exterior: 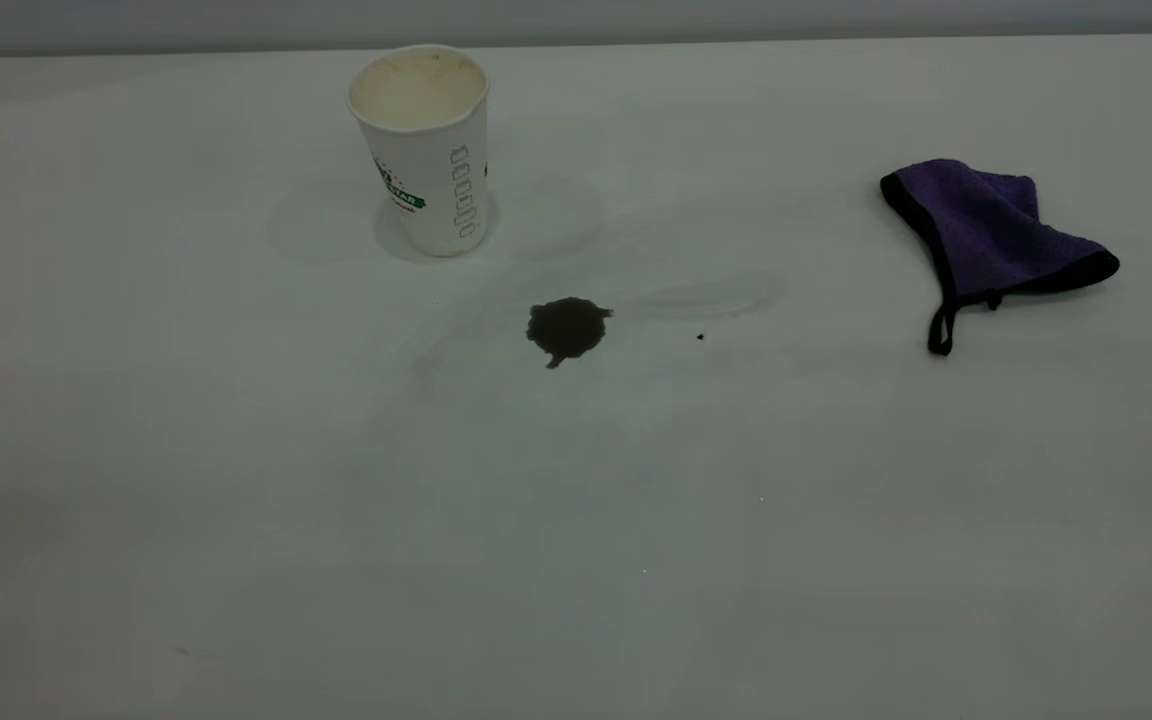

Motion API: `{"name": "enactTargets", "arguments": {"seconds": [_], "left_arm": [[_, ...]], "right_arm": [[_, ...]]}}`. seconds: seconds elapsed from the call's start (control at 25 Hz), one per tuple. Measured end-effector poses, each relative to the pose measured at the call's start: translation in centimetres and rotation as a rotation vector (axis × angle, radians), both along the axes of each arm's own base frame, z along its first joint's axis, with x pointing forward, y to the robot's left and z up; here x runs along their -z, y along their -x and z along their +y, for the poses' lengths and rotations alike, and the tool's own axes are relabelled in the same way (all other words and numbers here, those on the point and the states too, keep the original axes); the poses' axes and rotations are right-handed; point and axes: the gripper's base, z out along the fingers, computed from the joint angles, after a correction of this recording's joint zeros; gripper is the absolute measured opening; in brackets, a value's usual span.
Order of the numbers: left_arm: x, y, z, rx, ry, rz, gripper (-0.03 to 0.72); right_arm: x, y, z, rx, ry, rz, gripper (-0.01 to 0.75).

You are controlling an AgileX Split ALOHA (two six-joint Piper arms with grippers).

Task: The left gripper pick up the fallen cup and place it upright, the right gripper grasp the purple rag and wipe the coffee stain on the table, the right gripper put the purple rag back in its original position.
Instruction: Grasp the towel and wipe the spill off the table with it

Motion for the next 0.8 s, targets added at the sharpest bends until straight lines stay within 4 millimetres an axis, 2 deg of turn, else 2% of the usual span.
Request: {"name": "enactTargets", "arguments": {"seconds": [0.32, 0.48, 0.6, 0.64, 0.72, 0.8], "left_arm": [[0.0, 0.0, 0.0, 0.000, 0.000, 0.000, 0.414], [0.0, 0.0, 0.0, 0.000, 0.000, 0.000, 0.414], [0.0, 0.0, 0.0, 0.000, 0.000, 0.000, 0.414], [0.0, 0.0, 0.0, 0.000, 0.000, 0.000, 0.414], [0.0, 0.0, 0.0, 0.000, 0.000, 0.000, 0.414], [0.0, 0.0, 0.0, 0.000, 0.000, 0.000, 0.414]], "right_arm": [[-0.1, 0.1, 0.0, 0.000, 0.000, -0.005, 0.588], [-2.6, -0.6, -0.1, 0.004, 0.007, 0.002, 0.594], [-5.4, -3.9, -0.2, 0.010, 0.016, 0.083, 0.616], [-6.2, -5.6, -0.3, 0.014, 0.021, 0.120, 0.623], [-6.7, -9.6, -0.5, 0.020, 0.031, 0.206, 0.643], [-6.4, -13.5, -0.7, 0.023, 0.038, 0.264, 0.665]]}}
